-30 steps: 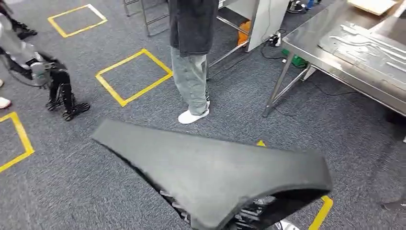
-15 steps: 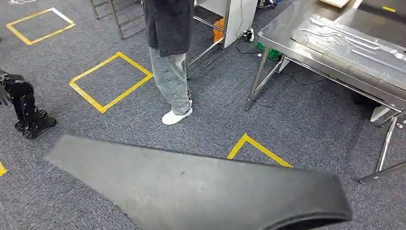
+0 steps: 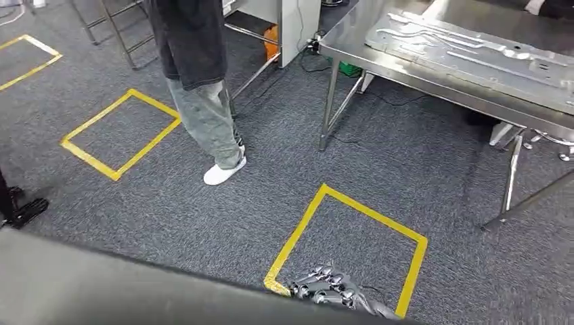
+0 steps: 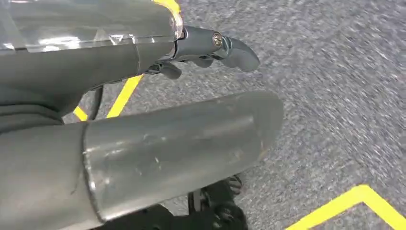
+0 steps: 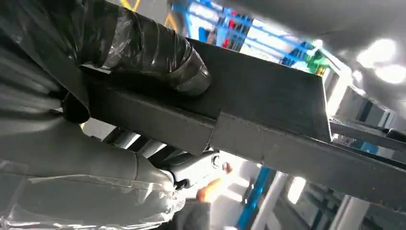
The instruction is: Take the parts from the cabinet and place them on the table.
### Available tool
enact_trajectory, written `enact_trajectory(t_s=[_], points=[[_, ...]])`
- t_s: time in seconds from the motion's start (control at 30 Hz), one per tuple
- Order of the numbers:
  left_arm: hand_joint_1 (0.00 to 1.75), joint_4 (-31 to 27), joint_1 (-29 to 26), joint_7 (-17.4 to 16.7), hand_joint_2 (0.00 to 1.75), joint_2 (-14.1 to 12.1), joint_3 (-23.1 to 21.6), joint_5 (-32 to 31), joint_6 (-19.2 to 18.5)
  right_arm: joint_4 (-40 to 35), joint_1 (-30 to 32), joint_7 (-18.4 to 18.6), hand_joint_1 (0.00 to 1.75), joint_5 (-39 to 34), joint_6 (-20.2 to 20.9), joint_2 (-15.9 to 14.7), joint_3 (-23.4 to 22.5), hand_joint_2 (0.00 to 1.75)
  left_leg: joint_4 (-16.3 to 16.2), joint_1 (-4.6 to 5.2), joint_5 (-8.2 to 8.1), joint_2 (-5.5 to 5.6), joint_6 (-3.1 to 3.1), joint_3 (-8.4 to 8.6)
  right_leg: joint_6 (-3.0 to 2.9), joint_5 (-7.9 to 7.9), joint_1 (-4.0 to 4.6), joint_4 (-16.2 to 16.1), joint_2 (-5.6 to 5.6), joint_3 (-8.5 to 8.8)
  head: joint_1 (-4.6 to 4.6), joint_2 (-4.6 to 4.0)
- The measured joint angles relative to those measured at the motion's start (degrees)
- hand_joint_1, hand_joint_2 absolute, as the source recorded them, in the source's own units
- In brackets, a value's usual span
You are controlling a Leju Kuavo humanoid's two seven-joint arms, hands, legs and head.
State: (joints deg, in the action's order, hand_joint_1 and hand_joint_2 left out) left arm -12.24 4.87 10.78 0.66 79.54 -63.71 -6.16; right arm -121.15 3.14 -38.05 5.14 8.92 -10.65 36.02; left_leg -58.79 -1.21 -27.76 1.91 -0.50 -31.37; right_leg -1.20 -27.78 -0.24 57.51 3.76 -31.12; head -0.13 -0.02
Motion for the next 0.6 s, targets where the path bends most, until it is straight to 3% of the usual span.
enact_trajectory(t_s=[0.03,0.13,0.17,0.2,0.23,0.27,0.33,0.37,0.43,0.47,0.5,0.53,0.6], points=[[0.0,0.0,0.1,-0.1,0.0,0.0,0.0,0.0,0.0,-0.3,0.0,0.0,1.75,0.1,-0.2,-0.3,0.2,1.75,1.3,0.18,-0.86,1.65,0.2,0.63,0.4,-0.14,0.29,0.2,0.39,-0.23,0.02,0.0],[0.0,0.0,0.1,-0.3,0.0,-0.2,0.0,0.0,0.2,-1.0,0.3,0.0,1.75,0.2,-0.6,-1.0,0.3,1.75,1.3,0.57,-0.63,0.54,1.06,0.74,1.41,0.38,-0.22,-0.1,1.83,-0.69,0.0,0.0],[0.0,0.0,0.2,-0.3,0.0,-0.2,0.0,0.0,0.2,-1.2,0.3,0.0,1.75,0.2,-0.7,-1.2,0.3,1.75,1.8,0.02,-0.3,0.12,1.58,0.8,1.78,0.4,0.1,-0.1,2.21,-0.84,0.02,0.0],[0.0,0.0,0.3,-0.3,0.0,-0.1,0.0,-0.1,0.4,-1.4,0.4,-0.1,1.75,0.1,-0.8,-1.4,0.3,1.75,2.1,-0.16,-0.05,-0.77,2.04,0.89,1.83,-0.3,-0.07,0.8,0.53,-0.94,0.02,0.0],[0.0,0.0,0.3,-0.3,0.0,-0.1,0.0,-0.1,0.5,-1.6,0.3,-0.1,1.75,0.1,-0.9,-1.6,0.3,1.75,2.1,-0.19,-0.05,-1.05,2.37,0.87,1.94,-2.0,0.06,3.0,-1.59,-2.05,0.04,0.0],[0.0,0.0,0.2,-0.3,0.0,-0.1,0.0,-0.5,0.7,-1.6,0.2,-0.1,1.75,0.1,-1.0,-1.7,0.3,1.75,2.1,-0.16,-0.09,-1.66,2.53,0.83,2.23,-4.2,-0.11,6.8,-2.52,-3.9,0.04,0.0],[0.0,0.0,-0.1,-0.1,0.0,-0.1,0.0,-1.1,1.5,-1.6,0.3,-0.1,1.75,-0.1,-1.2,-1.9,0.3,1.75,2.1,-0.03,-0.17,-2.97,2.55,0.72,2.78,-8.21,-0.49,16.1,-3.13,-8.58,0.04,0.0],[0.0,0.0,-0.1,0.2,0.0,-0.1,-0.1,-1.3,1.9,-1.6,0.5,-0.1,1.75,-0.2,-1.4,-2.0,0.3,1.75,2.1,-0.01,-0.24,-3.57,2.54,0.73,2.93,-8.23,-0.62,18.2,-3.2,-9.72,0.02,0.0],[0.0,0.0,0.1,1.2,0.0,-0.1,-0.2,-1.6,2.3,-1.6,0.9,-0.1,1.75,-0.6,-1.8,-2.2,0.3,1.75,2.1,-0.01,-0.46,-4.49,2.37,0.97,2.99,-4.83,-0.68,14.3,-3.5,-7.95,0.04,0.0],[0.0,0.0,0.1,2.1,0.0,-0.1,-0.4,-1.7,2.5,-1.6,1.3,-0.1,1.75,-0.9,-1.9,-2.4,0.3,1.75,2.1,-0.01,-0.64,-4.89,2.13,1.28,2.77,-1.72,-0.65,8.4,-4.09,-4.87,0.02,0.0],[0.0,0.0,0.2,3.3,0.0,0.0,-0.4,-1.7,2.6,-1.6,1.6,-0.1,1.75,-1.2,-1.8,-2.5,0.3,1.75,2.1,0.0,-0.84,-5.27,1.93,1.66,2.35,0.67,-0.46,2.7,-5.44,-1.82,0.04,0.0],[0.0,0.0,0.2,4.4,0.0,0.1,-0.4,-1.7,2.5,-1.6,1.9,-0.2,1.75,-1.4,-1.7,-2.6,0.2,1.75,2.1,0.21,-1.03,-5.62,1.61,1.93,1.86,0.05,0.13,0.0,-7.64,-0.44,0.02,0.0],[0.0,0.0,0.3,5.9,0.0,0.2,-0.5,-1.1,0.9,-1.6,2.7,-0.5,1.75,-1.9,-0.6,-2.7,-0.3,1.75,2.1,0.31,-1.25,-6.22,0.98,1.97,1.47,0.28,0.48,0.0,-6.43,-0.81,0.02,0.0]])
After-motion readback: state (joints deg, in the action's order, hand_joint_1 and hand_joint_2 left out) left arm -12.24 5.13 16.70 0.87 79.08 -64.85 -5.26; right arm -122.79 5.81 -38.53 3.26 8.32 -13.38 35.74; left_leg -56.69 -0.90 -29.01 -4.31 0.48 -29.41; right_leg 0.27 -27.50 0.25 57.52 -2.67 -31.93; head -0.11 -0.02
